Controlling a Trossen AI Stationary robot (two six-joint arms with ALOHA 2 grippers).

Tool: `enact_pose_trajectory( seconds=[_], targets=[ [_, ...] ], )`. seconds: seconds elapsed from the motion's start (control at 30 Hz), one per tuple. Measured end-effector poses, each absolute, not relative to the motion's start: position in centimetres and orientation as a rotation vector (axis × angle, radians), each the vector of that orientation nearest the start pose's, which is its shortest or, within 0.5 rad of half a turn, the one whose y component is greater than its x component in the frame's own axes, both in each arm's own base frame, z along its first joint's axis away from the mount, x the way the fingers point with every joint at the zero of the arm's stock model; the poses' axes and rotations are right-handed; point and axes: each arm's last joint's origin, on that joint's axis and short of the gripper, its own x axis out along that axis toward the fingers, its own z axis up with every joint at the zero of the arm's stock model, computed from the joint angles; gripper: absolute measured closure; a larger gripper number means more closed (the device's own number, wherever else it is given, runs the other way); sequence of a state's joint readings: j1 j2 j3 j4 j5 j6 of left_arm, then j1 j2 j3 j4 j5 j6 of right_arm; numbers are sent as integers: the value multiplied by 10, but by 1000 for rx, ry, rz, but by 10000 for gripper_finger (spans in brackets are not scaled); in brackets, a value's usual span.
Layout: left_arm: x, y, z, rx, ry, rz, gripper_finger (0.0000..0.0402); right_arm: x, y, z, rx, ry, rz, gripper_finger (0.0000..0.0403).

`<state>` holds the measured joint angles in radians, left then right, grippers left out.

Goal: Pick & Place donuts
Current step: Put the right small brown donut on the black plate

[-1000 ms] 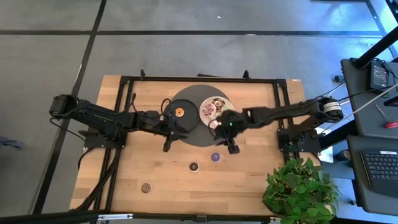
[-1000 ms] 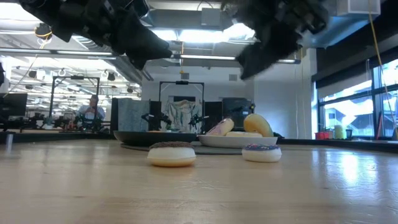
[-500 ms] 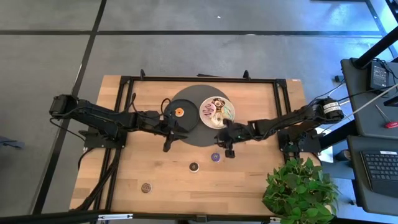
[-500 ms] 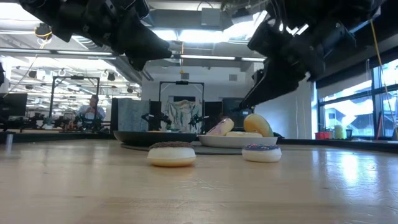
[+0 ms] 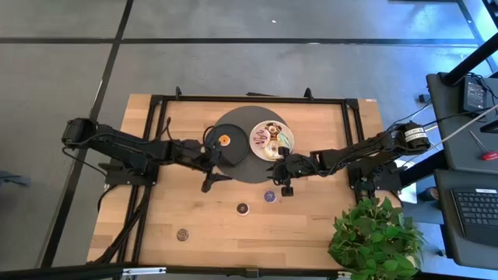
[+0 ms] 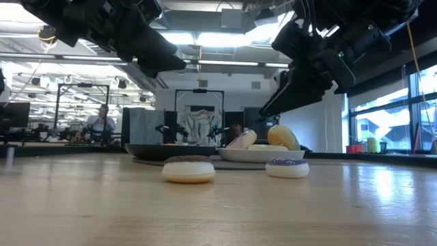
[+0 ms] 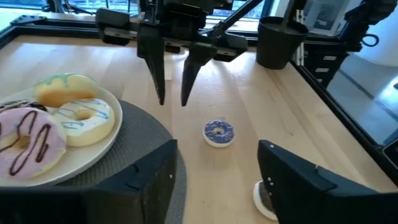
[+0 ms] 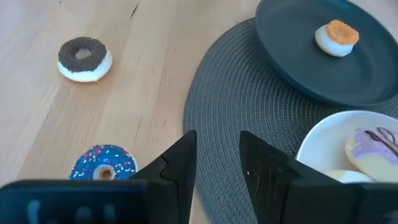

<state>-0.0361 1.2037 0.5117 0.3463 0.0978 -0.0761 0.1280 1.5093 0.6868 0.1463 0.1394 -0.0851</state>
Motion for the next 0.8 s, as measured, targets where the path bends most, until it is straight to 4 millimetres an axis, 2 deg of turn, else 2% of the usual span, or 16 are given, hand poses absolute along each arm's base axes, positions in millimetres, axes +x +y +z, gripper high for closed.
enact_pose_trajectory(
  seconds=[0.17,0.27,0.33,0.43,0.57,0.8],
  targets=[
    [243,-16,207,-161,357,-122,167,287,34,166,-138,676,53,279],
    [242,-19,207,-201,361,-122,169,273,32,148,-83,711,140,279],
    [243,-24,206,-183,364,-125,172,265,27,144,-23,657,156,279],
    [246,-31,201,-133,392,-112,175,256,23,151,-2,529,164,279],
    [262,-39,198,-143,427,-125,176,244,20,170,-2,394,166,279],
    [297,-55,171,-183,601,-121,186,224,14,181,-28,325,131,279]
  ],
)
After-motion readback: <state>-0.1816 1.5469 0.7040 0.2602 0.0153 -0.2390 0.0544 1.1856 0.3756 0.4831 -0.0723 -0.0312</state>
